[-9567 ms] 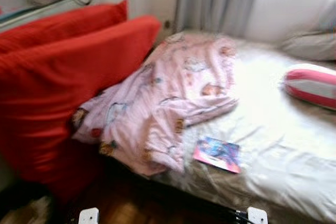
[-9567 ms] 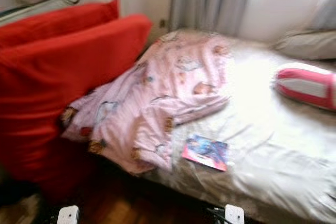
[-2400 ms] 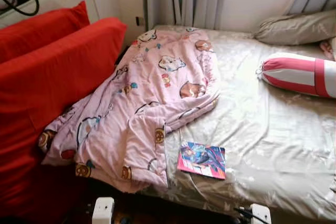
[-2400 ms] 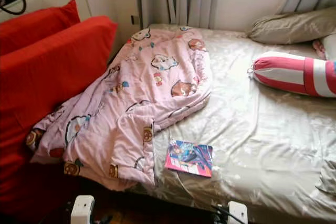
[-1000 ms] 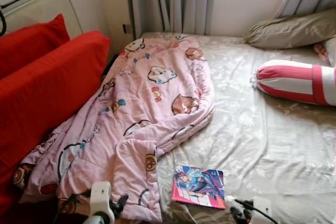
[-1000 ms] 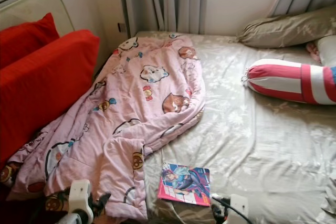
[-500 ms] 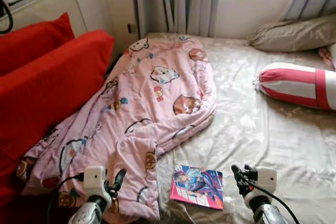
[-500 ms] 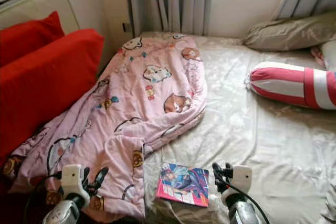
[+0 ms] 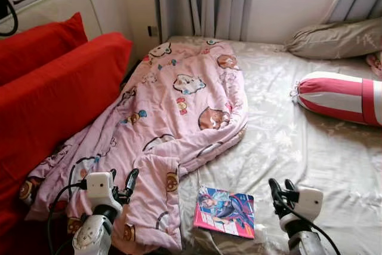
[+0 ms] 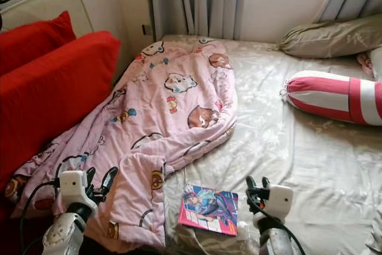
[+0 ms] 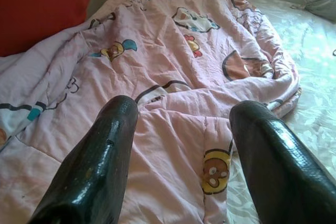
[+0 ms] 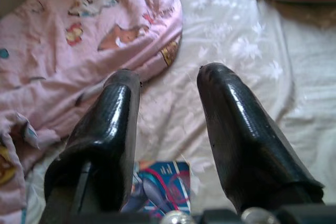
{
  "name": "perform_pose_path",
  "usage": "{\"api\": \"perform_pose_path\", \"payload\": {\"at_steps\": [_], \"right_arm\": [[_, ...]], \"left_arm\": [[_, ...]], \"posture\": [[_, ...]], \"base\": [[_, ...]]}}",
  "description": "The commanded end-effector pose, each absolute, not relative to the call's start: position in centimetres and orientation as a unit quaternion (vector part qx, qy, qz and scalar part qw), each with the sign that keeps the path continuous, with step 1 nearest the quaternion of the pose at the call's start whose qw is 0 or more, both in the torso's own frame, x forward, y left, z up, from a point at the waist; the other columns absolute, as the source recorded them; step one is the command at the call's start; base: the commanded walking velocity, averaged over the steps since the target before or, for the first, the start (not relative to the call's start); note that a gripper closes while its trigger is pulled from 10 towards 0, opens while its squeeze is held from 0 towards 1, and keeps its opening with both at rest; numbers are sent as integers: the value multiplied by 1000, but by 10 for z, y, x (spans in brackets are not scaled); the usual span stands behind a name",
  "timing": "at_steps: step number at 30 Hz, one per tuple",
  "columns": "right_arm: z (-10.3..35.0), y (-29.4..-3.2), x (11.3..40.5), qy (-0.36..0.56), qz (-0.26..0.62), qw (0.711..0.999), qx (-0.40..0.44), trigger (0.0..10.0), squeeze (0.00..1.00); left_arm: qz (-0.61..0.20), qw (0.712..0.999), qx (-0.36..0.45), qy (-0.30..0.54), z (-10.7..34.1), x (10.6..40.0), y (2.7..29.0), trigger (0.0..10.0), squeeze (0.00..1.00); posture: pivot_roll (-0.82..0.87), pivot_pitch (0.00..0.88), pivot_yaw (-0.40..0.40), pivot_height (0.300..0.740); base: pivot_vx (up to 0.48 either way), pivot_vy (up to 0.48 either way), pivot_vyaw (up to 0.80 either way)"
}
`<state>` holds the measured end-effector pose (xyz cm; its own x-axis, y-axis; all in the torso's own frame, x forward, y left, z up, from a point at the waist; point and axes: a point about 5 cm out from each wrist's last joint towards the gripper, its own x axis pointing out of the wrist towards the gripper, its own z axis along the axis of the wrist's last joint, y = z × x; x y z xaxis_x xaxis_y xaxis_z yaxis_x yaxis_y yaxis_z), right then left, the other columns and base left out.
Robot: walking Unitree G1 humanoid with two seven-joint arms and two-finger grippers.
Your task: Clean up the room
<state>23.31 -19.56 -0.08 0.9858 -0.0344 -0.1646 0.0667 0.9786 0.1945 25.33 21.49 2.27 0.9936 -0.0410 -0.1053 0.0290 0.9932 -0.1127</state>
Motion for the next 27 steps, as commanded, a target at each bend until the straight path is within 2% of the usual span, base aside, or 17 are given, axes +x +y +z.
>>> {"api": "perform_pose_path", "payload": {"at_steps": [1, 6, 14, 27], "right_arm": [[2, -197, 233, 78, -31, 992, 95, 10000, 0], [1, -199, 234, 101, -29, 991, 82, 10000, 0], [3, -198, 237, 107, -26, 991, 79, 10000, 0], [0, -195, 235, 128, -28, 988, 81, 10000, 0]], "left_arm": [[-15, 996, -59, 61, 21, 254, 216, 10000, 0], [-24, 997, -56, 54, 26, 260, 212, 10000, 0], [-25, 997, -59, 48, 31, 265, 210, 10000, 0], [-22, 996, -61, 55, 28, 260, 211, 10000, 0]], "posture": [[18, 0, -4, 740], [15, 2, -10, 740], [17, 29, -18, 685], [24, 54, -20, 680]], "base": [[0, 0, 0], [0, 0, 0], [0, 0, 0], [0, 0, 0]]}}
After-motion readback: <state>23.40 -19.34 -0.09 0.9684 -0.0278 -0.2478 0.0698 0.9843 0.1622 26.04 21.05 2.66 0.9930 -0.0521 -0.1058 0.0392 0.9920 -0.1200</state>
